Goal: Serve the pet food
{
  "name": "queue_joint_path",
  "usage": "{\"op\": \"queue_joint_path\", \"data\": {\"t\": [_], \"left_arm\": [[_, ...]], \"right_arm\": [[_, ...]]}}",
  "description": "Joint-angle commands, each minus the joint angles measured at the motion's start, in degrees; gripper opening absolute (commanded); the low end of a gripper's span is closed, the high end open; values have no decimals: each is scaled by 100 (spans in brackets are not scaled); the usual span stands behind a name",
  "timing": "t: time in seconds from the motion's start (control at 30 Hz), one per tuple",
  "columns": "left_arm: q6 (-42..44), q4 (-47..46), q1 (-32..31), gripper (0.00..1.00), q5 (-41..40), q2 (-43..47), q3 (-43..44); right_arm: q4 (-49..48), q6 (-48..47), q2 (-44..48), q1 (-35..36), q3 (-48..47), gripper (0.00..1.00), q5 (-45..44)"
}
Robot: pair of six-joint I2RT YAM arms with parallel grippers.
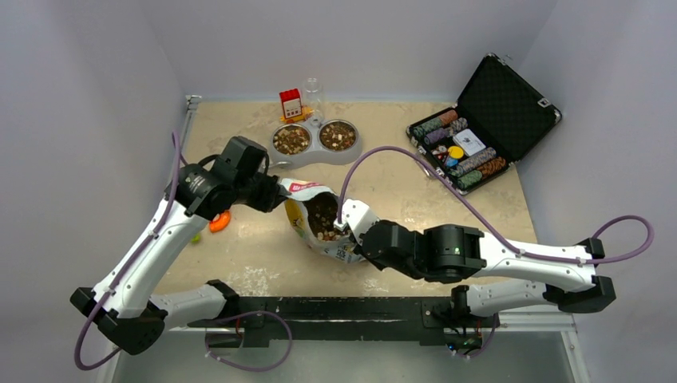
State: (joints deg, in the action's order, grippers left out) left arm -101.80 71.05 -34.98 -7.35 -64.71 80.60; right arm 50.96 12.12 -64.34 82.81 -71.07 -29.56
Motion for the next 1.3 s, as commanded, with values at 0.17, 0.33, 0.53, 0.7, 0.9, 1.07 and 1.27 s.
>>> {"op": "queue_joint_path", "data": {"t": [0.17,0.33,0.53,0.7,0.9,1.07,1.27], "left_arm": [[790,817,907,0,27,-481,1464],[954,1009,1173,0,189,-404,1637],[636,736,1178,0,1286,-337,1177],[277,520,1176,0,1783,-217,855],[-89,343,1178,0,1915,118,641],[-138,279,1178,0,1939,269,511],[-94,281,1191,0,1723,371,376]], "right_arm": [[495,-190,1378,-1,643,0,138],[807,-366,1861,-8,722,0,206],[276,-418,1033,-10,106,7,163],[-308,-735,-460,-10,-1198,80,191],[-651,-1586,-2171,-128,-2396,86,-495],[-866,-1934,-2638,-305,-2577,64,-1299],[-480,-1615,-2192,-328,-2173,0,-572]]}}
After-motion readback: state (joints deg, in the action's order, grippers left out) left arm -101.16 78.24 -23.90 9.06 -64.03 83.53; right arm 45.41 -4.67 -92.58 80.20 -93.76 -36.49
